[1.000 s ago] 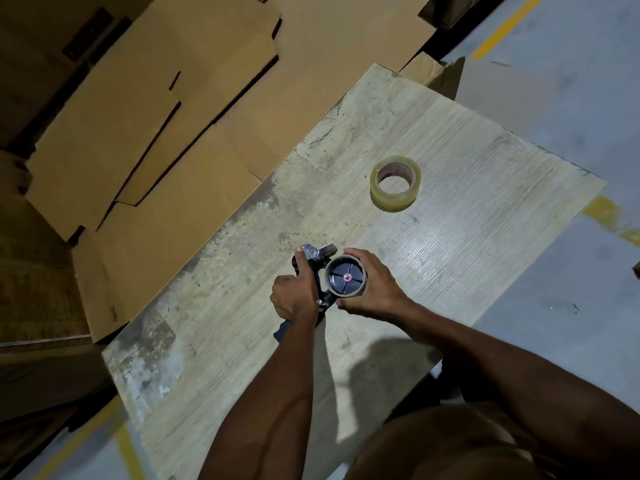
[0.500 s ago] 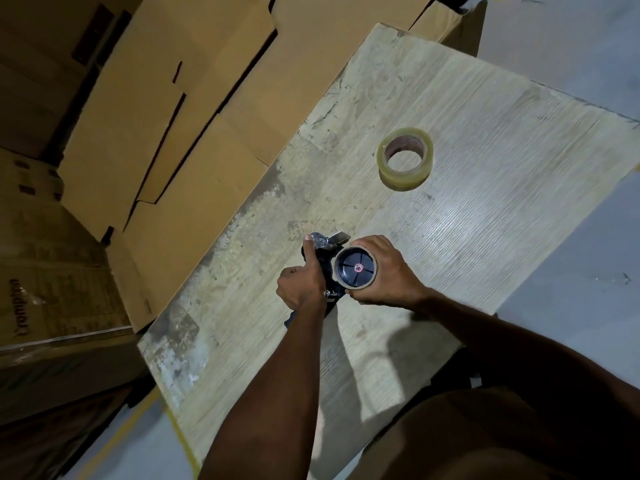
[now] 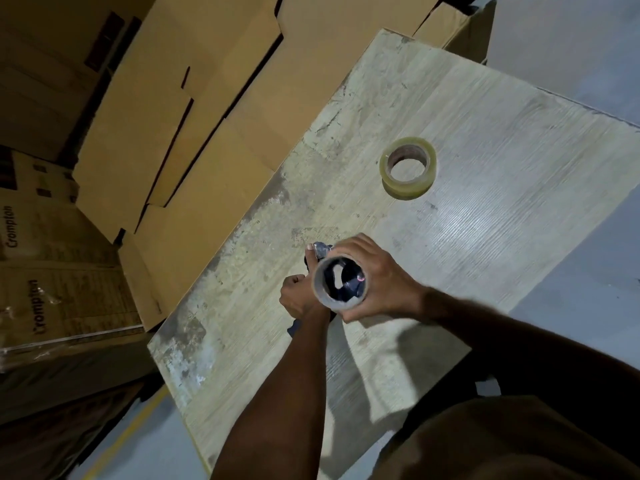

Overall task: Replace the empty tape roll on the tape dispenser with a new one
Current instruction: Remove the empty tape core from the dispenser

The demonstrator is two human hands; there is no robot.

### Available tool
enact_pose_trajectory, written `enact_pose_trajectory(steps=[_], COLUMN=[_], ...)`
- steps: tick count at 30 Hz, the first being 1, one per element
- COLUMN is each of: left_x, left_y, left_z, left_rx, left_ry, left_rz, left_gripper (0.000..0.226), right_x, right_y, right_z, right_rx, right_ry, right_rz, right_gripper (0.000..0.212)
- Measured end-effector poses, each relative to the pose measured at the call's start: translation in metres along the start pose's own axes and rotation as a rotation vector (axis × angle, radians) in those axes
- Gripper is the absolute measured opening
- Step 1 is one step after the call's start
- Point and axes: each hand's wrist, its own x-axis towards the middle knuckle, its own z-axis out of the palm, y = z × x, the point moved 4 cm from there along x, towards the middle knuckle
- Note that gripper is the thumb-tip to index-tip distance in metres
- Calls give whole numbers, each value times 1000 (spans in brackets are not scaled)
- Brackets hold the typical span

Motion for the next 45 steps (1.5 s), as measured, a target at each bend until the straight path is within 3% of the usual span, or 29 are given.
enact_pose_trajectory(steps=[2,7,15,17,20,22,24,26,28,38,45], left_x=[2,-19,-21,-23,-20,-22,-22,-23,-24,-33,-44], left_y=[-1,18,15,15,13,13,11,12,12,10,9], left_z=[-2,-10,-7,-7,-7,-8,-8,-9,-10,-11,-13], left_rx=[39,-43,32,55,31,7,-2,-3,6,-4,-24], left_ry=[25,98,108,93,95,99,94,89,76,58,44], left_rz=[-10,-18,-126,-131,-118,-127,-139,-136,-131,-162,-185], left_gripper=[39,85,98,97,104,105,105,105,105,109,108], right_x=[14,-2,-20,-26,-39,-49,-58,-66,-75,-93,-102], right_y=[-7,23,41,45,49,51,52,55,59,78,120], right_z=[-8,-27,-57,-66,-75,-83,-95,-111,-127,-183,-200], right_rx=[-5,19,210,389,846,921,847,606,358,-278,-413], right_ry=[25,53,89,104,130,133,145,162,190,537,450], right_rz=[11,156,296,440,695,773,814,780,733,482,612], right_gripper=[83,78,77,70,62,62,64,61,72,92,90])
